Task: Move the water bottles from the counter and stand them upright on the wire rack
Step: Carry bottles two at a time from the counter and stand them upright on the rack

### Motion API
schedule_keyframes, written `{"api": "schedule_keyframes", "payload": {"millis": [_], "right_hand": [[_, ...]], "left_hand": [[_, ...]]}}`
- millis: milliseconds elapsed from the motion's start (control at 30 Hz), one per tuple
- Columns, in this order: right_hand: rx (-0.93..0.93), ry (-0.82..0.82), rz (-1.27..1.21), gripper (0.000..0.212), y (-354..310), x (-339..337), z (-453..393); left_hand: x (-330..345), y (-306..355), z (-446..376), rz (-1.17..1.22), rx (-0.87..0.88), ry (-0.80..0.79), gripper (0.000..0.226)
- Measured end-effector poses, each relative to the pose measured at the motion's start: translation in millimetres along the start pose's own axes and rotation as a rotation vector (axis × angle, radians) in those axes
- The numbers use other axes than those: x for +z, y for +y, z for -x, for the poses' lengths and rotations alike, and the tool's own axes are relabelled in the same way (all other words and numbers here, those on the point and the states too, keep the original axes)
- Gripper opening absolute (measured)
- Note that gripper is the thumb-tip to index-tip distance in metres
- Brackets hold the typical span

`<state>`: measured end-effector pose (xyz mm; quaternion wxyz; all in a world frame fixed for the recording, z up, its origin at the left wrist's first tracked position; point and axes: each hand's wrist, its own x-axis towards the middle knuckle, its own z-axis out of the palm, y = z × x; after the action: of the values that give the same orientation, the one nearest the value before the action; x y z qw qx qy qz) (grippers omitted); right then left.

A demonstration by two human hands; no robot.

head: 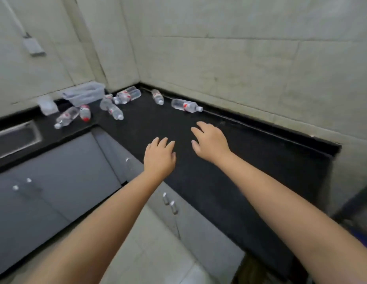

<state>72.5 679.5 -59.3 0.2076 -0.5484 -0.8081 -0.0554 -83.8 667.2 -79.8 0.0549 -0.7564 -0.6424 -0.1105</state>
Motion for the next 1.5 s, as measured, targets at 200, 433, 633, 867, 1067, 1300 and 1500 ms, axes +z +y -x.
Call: {"api": "schedule_keyframes", "payload": {"millis": [200,433,633,867,1067,1300,1500], "right_hand": [[0.026,-0.183,-0.062,0.044,-93,82,-46],[0.156,-0.39,-0.063,0.043,-112,165,-98],[0.229,-0.42,-0.15,0.047,-83,216,-182],[0.399,-0.369,-0.202,0.048,-37,239,-295],[0.465,-0.359,-0.188,0.047,-21,275,-364],[0.778,-0.298,-0.122,0.049,35,318,-425],[1.003,-0.337,-0.023,0.048,57,344,-481]], "left_hand": [[23,-119,11,0.0,-0.145,-0.106,0.045],[74,-190,-25,0.056,-0.225,-0.236,0.045],[100,-234,-100,0.054,-0.294,-0.351,0.047],[105,-275,-220,-0.037,-0.231,-0.315,0.048],[134,-295,-329,-0.039,-0.08,-0.321,0.049],[187,-335,-505,-0.085,0.212,-0.354,0.049],[227,-360,-622,-0.122,0.475,-0.385,0.052]]}}
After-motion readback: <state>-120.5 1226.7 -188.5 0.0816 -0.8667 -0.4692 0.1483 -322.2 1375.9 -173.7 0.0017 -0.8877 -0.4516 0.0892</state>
